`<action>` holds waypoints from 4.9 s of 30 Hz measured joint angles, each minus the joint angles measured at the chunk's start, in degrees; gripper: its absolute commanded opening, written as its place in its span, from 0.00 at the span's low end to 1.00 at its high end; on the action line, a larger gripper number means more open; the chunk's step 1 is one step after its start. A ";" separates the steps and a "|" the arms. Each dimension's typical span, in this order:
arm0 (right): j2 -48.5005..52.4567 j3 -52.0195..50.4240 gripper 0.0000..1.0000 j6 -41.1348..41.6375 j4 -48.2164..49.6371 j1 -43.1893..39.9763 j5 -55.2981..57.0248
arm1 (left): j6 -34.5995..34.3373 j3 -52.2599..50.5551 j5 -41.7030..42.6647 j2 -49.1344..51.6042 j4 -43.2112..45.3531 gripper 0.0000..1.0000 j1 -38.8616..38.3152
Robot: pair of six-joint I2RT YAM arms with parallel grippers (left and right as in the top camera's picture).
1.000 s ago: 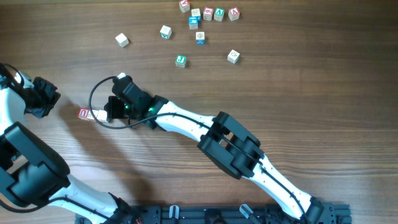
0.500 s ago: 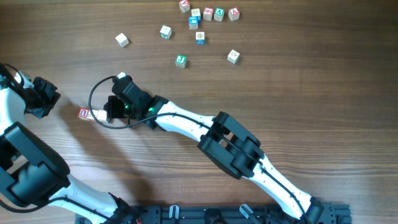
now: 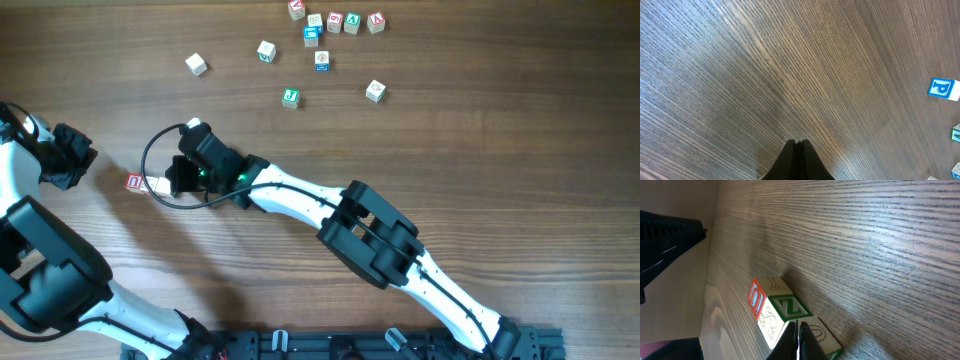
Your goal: Form a horizontal line
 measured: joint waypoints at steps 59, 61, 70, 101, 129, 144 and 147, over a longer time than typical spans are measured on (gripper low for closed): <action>0.00 0.00 0.05 0.00 0.48 0.00 0.09 | 0.00 0.00 0.02 0.00 0.00 0.04 0.00; 0.02 0.00 0.04 0.00 0.48 0.00 0.11 | 0.00 0.00 0.00 0.00 0.00 0.04 0.00; 0.20 0.00 0.05 0.17 0.87 0.00 0.09 | 0.00 0.00 0.02 0.00 0.04 0.04 0.00; 0.90 0.02 0.05 4.68 -3.48 0.00 8.15 | 0.00 -0.15 0.00 0.26 1.29 0.04 0.00; -3.21 0.74 0.05 10.84 -15.72 3.23 7.54 | 0.02 -0.59 -2.43 0.26 1.92 0.04 0.00; -3.21 -0.11 0.04 8.96 -15.26 3.69 7.61 | 0.02 -0.76 -3.06 0.28 1.92 0.04 0.00; -3.21 -0.11 0.05 8.92 -15.17 3.69 7.61 | 0.02 -0.76 -3.06 0.28 1.92 0.04 0.00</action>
